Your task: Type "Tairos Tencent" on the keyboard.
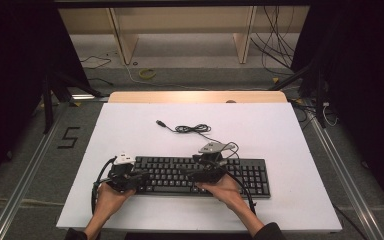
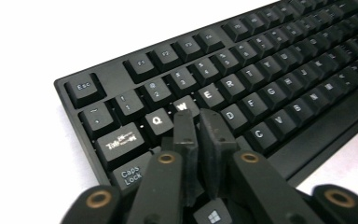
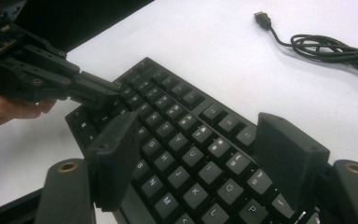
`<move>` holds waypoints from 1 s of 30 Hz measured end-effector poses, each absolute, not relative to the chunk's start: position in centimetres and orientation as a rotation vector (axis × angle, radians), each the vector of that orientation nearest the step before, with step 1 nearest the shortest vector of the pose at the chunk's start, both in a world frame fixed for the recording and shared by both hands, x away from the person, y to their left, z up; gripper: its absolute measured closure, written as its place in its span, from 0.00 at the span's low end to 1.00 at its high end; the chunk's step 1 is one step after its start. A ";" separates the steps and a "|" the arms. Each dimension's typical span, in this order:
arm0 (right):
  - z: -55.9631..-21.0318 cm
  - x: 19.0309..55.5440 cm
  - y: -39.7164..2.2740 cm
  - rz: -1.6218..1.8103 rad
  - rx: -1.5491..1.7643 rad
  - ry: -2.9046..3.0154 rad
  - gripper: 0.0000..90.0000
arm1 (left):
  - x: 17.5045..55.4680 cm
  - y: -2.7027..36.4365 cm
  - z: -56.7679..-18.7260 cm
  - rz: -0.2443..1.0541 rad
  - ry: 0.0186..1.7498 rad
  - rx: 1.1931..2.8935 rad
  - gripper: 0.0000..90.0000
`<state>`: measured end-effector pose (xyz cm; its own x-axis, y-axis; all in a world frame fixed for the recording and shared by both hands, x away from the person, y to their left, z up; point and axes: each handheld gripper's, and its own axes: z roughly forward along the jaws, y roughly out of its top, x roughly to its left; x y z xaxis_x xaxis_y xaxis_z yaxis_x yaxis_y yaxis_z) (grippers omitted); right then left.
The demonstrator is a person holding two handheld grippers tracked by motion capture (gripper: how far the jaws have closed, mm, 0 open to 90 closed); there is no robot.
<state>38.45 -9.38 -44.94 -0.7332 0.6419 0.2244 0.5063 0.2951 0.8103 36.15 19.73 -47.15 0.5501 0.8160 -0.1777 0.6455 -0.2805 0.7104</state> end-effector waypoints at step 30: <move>-45.8 39.1 -8.6 1.342 1.075 2.462 0.86 | 34.5 20.0 -46.1 0.242 1.080 1.842 0.42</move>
<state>39.06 -8.60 -45.77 -0.7354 0.6456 0.2058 0.5227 0.3473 0.7786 34.51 19.99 -46.15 0.5896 0.7607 -0.2716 0.5719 -0.1557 0.8054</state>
